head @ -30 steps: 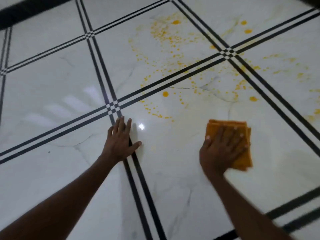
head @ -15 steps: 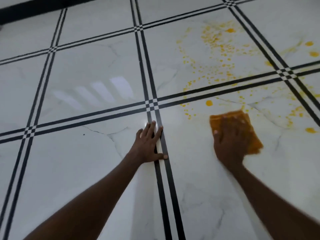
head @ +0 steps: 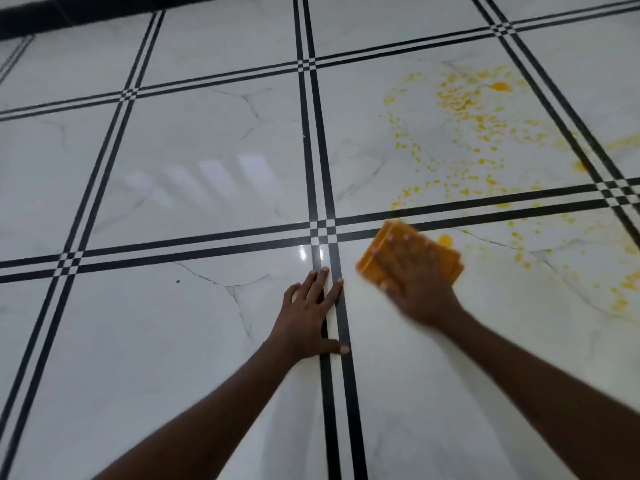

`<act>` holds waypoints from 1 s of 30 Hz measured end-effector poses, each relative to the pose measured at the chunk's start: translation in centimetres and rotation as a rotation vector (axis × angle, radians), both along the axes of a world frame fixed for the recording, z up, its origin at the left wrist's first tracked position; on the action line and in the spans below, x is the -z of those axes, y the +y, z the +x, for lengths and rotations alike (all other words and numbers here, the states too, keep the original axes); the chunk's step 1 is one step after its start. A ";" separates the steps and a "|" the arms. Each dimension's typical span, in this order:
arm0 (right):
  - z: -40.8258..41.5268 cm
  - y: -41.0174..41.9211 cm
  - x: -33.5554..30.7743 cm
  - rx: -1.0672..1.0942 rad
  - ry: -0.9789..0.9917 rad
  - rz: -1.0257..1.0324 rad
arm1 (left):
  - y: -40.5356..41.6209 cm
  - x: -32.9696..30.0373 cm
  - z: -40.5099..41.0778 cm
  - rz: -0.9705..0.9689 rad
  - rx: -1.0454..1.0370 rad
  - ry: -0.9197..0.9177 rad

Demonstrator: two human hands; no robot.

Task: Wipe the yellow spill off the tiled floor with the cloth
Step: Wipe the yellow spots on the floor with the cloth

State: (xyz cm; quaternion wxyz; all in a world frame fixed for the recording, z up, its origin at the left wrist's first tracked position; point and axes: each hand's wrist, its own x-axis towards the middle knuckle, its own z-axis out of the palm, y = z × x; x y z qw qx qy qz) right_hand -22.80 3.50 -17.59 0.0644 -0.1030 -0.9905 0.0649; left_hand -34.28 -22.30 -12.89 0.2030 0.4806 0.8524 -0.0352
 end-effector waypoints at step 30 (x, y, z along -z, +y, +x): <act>-1.3 3.2 -1.3 0.687 0.096 -0.070 | 1.4 -1.3 0.6 -0.096 -0.050 -0.027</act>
